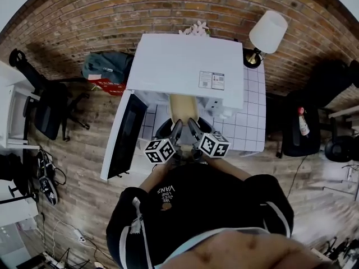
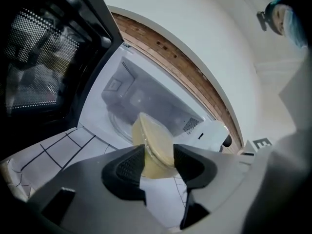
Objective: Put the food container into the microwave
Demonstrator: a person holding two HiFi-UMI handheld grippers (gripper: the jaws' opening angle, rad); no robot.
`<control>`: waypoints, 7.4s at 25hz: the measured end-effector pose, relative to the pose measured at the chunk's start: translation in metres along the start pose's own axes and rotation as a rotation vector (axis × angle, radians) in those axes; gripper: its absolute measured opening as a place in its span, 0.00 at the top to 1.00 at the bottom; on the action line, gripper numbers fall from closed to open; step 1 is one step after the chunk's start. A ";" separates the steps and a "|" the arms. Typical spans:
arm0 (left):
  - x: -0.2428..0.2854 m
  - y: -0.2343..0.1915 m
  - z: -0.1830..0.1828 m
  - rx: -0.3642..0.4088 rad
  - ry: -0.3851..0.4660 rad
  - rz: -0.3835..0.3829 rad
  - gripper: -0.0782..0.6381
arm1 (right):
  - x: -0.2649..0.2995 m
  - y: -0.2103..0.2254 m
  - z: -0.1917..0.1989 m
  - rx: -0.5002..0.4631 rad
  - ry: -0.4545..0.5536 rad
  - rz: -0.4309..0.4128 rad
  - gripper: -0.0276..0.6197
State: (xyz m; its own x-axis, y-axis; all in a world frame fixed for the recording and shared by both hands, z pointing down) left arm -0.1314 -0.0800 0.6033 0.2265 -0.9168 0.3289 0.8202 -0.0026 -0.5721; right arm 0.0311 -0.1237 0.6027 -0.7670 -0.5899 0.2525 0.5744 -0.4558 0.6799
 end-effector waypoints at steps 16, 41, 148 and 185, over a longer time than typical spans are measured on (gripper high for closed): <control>0.041 -0.025 -0.025 0.037 -0.081 0.093 0.62 | 0.031 0.005 -0.004 0.041 0.069 0.095 0.68; 0.071 -0.045 -0.040 -0.007 -0.128 0.140 0.59 | 0.058 0.010 -0.015 0.062 0.138 0.157 0.68; 0.063 -0.023 -0.043 0.122 -0.082 0.133 0.87 | 0.052 0.007 -0.035 -0.064 0.044 0.087 0.94; -0.019 0.031 0.021 0.126 0.011 -0.016 0.87 | -0.034 0.010 -0.010 -0.198 -0.113 -0.067 0.95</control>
State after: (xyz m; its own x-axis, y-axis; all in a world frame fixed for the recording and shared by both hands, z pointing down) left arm -0.0996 -0.0540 0.5948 0.2076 -0.9215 0.3282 0.8832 0.0324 -0.4678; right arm 0.0662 -0.1147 0.5941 -0.8259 -0.4807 0.2947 0.5577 -0.6196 0.5523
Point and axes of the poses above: the fingertips, and each gripper's own axes: x forward along the fingers, y to its right, z out of its underside, the point moved 8 cm from there along -x, backward along the fingers, and after that the axes turned 8 degrees about -z, right-handed, at the moved point
